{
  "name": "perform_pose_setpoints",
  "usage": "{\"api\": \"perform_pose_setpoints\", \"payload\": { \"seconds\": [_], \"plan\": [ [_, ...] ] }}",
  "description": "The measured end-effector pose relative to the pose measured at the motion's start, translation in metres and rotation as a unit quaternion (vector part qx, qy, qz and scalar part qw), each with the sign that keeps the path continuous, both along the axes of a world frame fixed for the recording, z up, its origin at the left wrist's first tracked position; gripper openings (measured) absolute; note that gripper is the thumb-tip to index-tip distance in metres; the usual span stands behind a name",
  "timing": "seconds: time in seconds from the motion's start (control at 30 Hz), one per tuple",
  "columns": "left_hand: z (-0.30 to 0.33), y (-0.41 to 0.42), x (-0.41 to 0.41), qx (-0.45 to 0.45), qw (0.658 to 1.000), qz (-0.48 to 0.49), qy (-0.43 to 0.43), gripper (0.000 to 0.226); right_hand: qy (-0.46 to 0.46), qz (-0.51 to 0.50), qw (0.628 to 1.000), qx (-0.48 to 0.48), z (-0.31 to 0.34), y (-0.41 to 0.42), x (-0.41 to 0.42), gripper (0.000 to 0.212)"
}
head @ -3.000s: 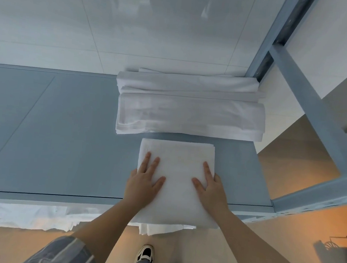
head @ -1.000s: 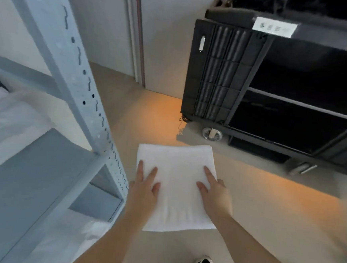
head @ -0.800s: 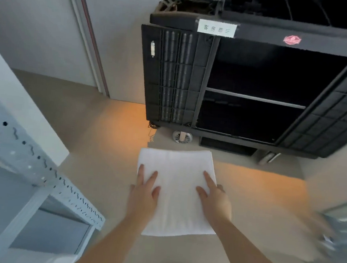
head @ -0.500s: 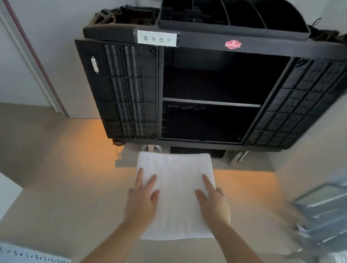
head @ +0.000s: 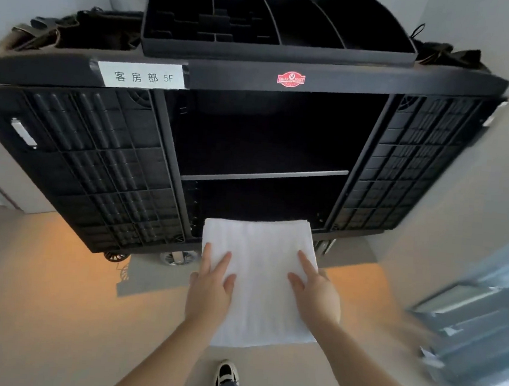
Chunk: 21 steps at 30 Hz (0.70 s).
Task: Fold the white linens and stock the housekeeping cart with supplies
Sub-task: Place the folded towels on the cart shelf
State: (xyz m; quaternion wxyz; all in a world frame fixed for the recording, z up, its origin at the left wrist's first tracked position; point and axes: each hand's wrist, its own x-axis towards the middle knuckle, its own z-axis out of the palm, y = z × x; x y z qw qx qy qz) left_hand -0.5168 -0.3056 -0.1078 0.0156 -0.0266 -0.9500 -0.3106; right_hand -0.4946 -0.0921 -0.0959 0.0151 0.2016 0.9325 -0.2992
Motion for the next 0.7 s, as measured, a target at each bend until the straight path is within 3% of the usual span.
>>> {"api": "perform_pose_setpoints", "payload": {
  "seconds": [0.3, 0.7],
  "plan": [
    [0.017, 0.04, -0.166, -0.021, 0.999, -0.02, -0.013, 0.045, 0.003, -0.028, 0.999, 0.018, 0.012, 0.039, -0.155, 0.053],
    [0.015, 0.131, -0.277, -0.015, 0.999, -0.018, -0.023, 0.044, -0.006, -0.024, 0.999, 0.026, 0.01, 0.129, -0.271, 0.054]
  ]
}}
